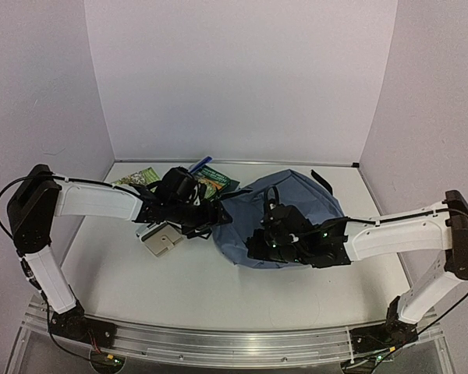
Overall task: Pack the student bag
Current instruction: Unzip the student bag at the center of the board.
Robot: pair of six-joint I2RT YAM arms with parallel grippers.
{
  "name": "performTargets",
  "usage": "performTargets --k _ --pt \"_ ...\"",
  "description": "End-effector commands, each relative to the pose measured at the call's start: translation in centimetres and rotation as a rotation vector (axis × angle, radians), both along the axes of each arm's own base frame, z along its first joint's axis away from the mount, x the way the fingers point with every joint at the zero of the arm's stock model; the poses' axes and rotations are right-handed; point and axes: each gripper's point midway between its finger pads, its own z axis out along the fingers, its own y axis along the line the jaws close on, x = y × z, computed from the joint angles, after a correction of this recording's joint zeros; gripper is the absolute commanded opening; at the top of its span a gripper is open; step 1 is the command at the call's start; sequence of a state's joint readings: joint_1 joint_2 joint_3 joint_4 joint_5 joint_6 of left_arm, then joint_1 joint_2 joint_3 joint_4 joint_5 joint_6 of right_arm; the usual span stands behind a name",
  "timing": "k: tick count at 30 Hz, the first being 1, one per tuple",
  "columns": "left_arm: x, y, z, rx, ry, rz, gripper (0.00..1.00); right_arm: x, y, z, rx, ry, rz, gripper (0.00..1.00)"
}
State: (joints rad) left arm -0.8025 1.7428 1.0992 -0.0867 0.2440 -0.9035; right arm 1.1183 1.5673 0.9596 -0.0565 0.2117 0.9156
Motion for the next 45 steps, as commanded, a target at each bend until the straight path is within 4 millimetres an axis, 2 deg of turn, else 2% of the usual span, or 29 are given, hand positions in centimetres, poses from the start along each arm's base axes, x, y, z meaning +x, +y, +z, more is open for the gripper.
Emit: performTargets --k 1,2,7,10,14,17,22,32,37,41,45 --pt "0.2 -0.9 0.0 -0.029 0.030 0.010 0.83 0.3 0.9 2.1 0.073 -0.033 -0.011 0.00" --pt "0.3 -1.1 0.0 -0.032 0.031 0.008 0.81 0.3 0.7 2.1 0.073 -0.034 -0.015 0.00" --pt "0.3 -1.1 -0.6 -0.023 0.041 0.012 0.57 0.2 -0.2 2.3 0.075 -0.039 -0.041 0.00" --pt "0.4 -1.0 -0.7 -0.018 0.041 0.016 0.38 0.1 -1.1 1.7 0.046 -0.030 -0.060 0.00" --pt "0.6 -0.8 -0.3 -0.012 0.029 0.026 0.10 -0.3 -3.0 0.5 -0.008 -0.006 -0.101 0.00" --pt "0.8 -0.2 -0.1 0.018 0.014 0.044 0.01 -0.5 -4.8 -0.3 -0.050 0.004 -0.142 0.00" --pt "0.8 1.1 -0.1 0.047 0.012 0.060 0.00 -0.2 -8.3 -1.6 -0.122 0.020 -0.226 0.00" --pt "0.5 4.0 0.1 0.057 0.010 0.114 0.00 2.4 -16.5 -5.4 -0.164 0.139 -0.412 0.00" --pt "0.3 5.1 -0.1 0.061 0.013 0.131 0.00 3.2 -19.6 -6.9 -0.185 0.181 -0.488 0.00" --pt "-0.2 5.3 0.1 0.041 0.002 0.109 0.00 3.2 -21.2 -7.8 -0.197 0.210 -0.522 0.00" --pt "-1.2 4.3 0.3 -0.003 -0.032 0.007 0.00 3.5 -21.1 -7.1 -0.179 0.197 -0.515 0.00"
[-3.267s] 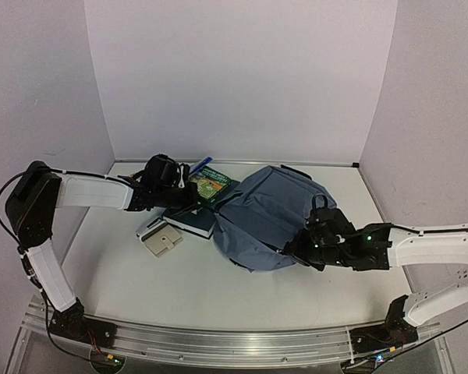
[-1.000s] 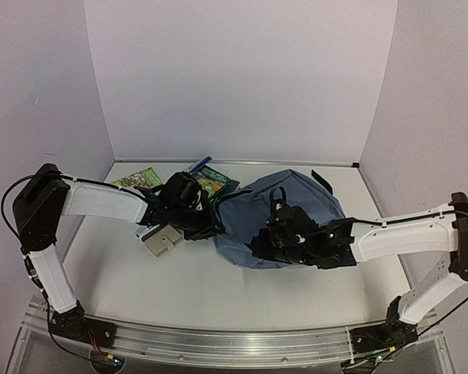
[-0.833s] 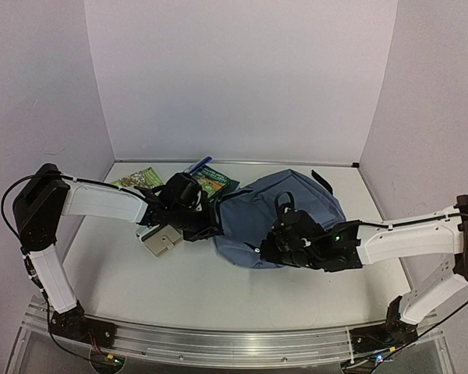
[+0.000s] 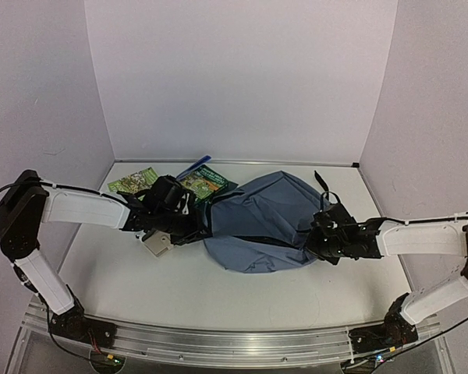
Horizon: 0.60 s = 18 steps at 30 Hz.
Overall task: Pack the student bag
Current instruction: Unzip the student bag at the center of the board.
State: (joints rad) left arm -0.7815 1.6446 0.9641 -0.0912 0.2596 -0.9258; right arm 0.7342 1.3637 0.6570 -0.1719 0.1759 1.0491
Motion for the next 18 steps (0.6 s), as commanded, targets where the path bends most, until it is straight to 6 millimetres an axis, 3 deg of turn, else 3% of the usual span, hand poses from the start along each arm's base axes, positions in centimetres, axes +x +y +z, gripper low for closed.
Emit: performTargets --k 1,4,8,10,15,18 --pt "0.5 1.1 1.4 -0.020 -0.081 -0.044 0.00 -0.4 -3.0 0.0 -0.095 0.009 -0.036 0.00" --pt "-0.6 1.3 1.6 -0.025 -0.065 -0.084 0.04 0.4 -1.7 2.9 -0.071 -0.059 0.046 0.11" --pt "-1.3 2.3 2.8 -0.032 -0.088 -0.069 0.24 1.3 0.6 7.8 -0.013 -0.166 0.153 0.43" --pt "-1.2 2.7 3.4 -0.017 -0.096 -0.065 0.34 1.6 2.1 9.6 0.011 -0.197 0.206 0.52" --pt "1.0 3.7 5.3 -0.046 -0.127 -0.040 0.48 2.5 6.9 12.4 0.035 -0.237 0.318 0.58" --pt "2.5 4.0 5.8 -0.051 -0.147 -0.038 0.53 3.5 9.9 12.4 0.038 -0.245 0.363 0.58"
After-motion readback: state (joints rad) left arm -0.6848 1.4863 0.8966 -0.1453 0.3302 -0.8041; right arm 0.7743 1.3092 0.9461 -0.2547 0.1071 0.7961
